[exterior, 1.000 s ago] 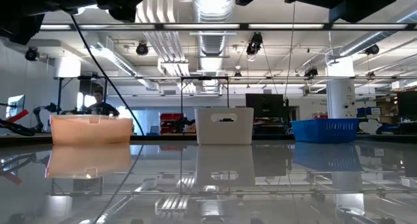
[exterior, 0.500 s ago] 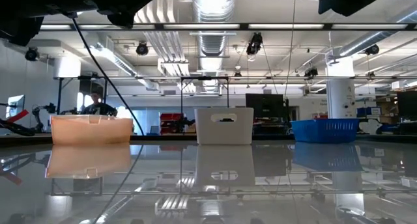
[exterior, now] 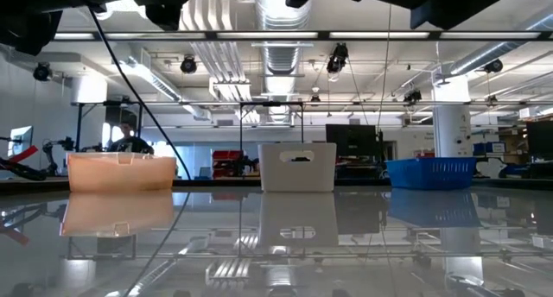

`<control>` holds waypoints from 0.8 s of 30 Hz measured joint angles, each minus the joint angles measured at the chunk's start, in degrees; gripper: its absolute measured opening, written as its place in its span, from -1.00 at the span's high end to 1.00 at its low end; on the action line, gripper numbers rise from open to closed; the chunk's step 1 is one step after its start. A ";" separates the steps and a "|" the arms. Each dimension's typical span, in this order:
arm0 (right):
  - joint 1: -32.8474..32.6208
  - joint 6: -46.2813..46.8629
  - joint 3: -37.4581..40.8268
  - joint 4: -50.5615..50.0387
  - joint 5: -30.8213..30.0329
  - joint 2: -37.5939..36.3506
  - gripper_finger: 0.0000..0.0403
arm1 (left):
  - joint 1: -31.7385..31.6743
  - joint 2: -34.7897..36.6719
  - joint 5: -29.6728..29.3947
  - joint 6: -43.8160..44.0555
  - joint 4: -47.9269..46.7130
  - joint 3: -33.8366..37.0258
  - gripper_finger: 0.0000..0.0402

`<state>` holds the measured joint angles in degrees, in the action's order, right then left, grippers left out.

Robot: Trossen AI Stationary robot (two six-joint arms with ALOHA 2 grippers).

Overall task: Sort & place blocks by color
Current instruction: Put the yellow block into the white bin

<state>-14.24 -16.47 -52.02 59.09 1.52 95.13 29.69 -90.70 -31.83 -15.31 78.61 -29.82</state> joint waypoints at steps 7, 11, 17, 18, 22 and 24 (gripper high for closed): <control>-0.39 -0.02 -2.76 -0.09 -0.03 2.54 -0.06 | 0.00 -0.02 0.00 0.31 -0.09 0.17 0.57; -0.39 0.08 -3.58 -0.09 -0.11 3.02 0.23 | 0.00 -0.02 0.02 1.51 -0.87 0.17 0.50; -0.39 0.88 -3.95 -0.27 -0.21 3.02 0.58 | 0.00 -0.02 0.11 1.86 -1.98 0.20 0.40; -0.39 1.00 -3.95 -0.33 -0.20 3.02 0.58 | 0.02 -0.02 0.11 3.24 -2.03 0.20 0.39; -0.37 3.08 -3.95 -0.77 -0.22 2.98 0.58 | 0.00 0.09 0.20 8.64 -1.62 0.20 0.38; -0.37 3.54 -3.95 -1.58 -0.17 2.98 0.58 | 0.00 0.03 0.89 8.56 -1.60 0.20 0.36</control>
<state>-14.61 -12.92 -55.96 57.50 1.35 98.10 29.69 -90.67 -30.94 -6.75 77.01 -29.63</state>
